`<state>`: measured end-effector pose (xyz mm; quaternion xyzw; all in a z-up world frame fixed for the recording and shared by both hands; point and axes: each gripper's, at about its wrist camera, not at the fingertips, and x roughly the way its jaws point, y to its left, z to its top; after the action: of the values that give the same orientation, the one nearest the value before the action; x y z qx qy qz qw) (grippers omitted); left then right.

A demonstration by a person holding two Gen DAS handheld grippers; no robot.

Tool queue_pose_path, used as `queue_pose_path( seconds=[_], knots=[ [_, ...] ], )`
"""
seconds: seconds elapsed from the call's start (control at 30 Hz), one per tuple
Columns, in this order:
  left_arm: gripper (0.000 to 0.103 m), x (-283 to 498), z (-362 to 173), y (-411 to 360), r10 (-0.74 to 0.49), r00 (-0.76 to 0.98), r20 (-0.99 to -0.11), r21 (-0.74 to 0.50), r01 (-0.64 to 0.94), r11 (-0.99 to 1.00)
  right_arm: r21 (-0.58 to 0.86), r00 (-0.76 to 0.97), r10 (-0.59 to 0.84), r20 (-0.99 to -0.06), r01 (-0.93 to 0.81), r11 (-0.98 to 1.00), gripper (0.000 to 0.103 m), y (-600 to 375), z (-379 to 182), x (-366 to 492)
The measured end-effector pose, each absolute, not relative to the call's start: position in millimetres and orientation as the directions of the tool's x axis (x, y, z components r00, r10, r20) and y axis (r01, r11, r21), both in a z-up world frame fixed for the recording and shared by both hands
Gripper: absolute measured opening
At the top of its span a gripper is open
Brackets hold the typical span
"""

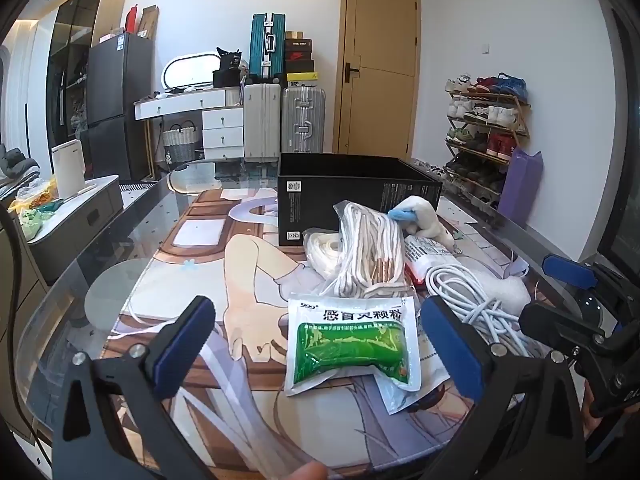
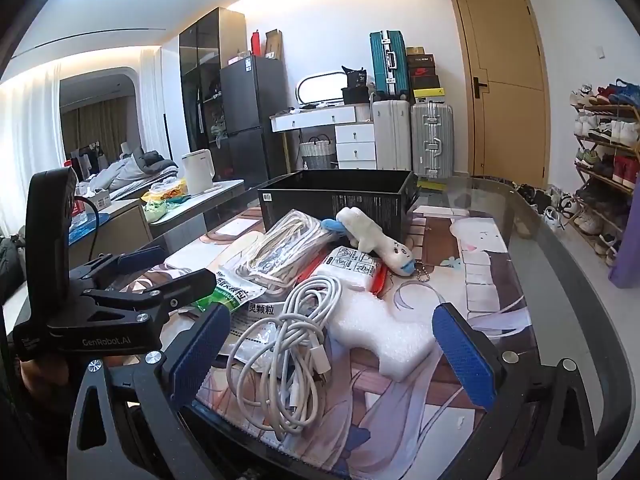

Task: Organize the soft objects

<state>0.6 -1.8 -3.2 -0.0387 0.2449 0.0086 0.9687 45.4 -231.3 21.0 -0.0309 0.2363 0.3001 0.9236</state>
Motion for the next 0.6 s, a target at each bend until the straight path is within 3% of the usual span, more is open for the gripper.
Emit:
queue_pose_path(
  seconds=[0.6],
  knots=[
    [0.103, 0.6, -3.5, -3.2, -0.012, 0.885, -0.466, -0.079, -0.027, 0.997, 0.086, 0.706, 0.543, -0.455, -0.572, 0.815, 0.103, -232.6, 19.9, 46.4]
  ],
)
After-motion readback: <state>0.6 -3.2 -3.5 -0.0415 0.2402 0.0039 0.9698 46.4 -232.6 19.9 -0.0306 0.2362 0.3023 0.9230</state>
